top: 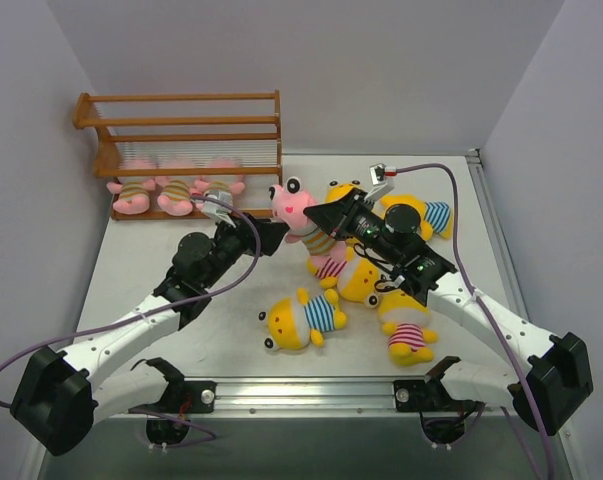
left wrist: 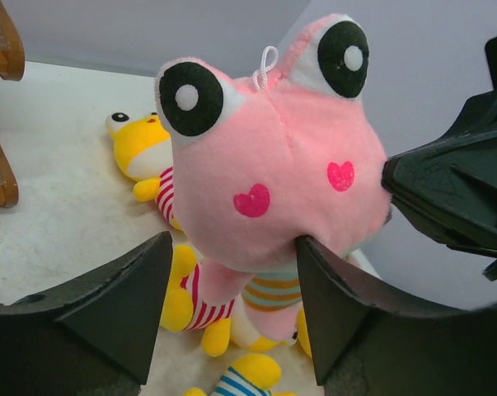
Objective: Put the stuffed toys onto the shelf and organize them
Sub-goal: Pass the stuffed toy from the right arm to the left
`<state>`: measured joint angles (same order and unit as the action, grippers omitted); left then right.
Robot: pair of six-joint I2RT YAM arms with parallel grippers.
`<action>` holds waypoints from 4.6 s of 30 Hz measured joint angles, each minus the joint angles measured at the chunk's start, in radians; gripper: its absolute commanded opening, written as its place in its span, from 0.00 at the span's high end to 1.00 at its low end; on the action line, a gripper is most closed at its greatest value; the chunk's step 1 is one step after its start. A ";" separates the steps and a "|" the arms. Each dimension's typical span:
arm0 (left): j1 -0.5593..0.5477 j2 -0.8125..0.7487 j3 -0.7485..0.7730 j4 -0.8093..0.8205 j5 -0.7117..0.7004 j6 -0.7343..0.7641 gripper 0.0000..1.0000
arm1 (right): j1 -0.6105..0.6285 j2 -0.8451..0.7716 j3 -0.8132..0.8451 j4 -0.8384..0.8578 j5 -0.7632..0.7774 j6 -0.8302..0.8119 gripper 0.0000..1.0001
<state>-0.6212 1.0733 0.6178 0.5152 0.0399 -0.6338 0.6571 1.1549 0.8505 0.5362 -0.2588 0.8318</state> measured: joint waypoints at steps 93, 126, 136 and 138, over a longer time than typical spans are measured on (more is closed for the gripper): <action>-0.040 -0.337 0.002 -0.536 -0.074 0.177 0.10 | -0.065 0.045 0.006 -0.047 -0.063 -0.101 1.00; -0.198 -0.168 -0.040 -0.420 -0.256 0.224 0.29 | -0.076 0.045 -0.026 0.045 -0.079 -0.003 1.00; -0.198 -0.163 -0.054 -0.382 -0.256 0.232 0.39 | -0.076 0.056 -0.035 0.076 -0.097 0.011 1.00; -0.198 -0.163 -0.055 -0.374 -0.253 0.235 0.47 | -0.076 0.062 -0.042 0.083 -0.100 0.013 1.00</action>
<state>-0.8196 0.9100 0.5632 0.1413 -0.2127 -0.3988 0.5812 1.2171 0.8089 0.6193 -0.3588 0.8448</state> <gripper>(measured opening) 0.591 0.077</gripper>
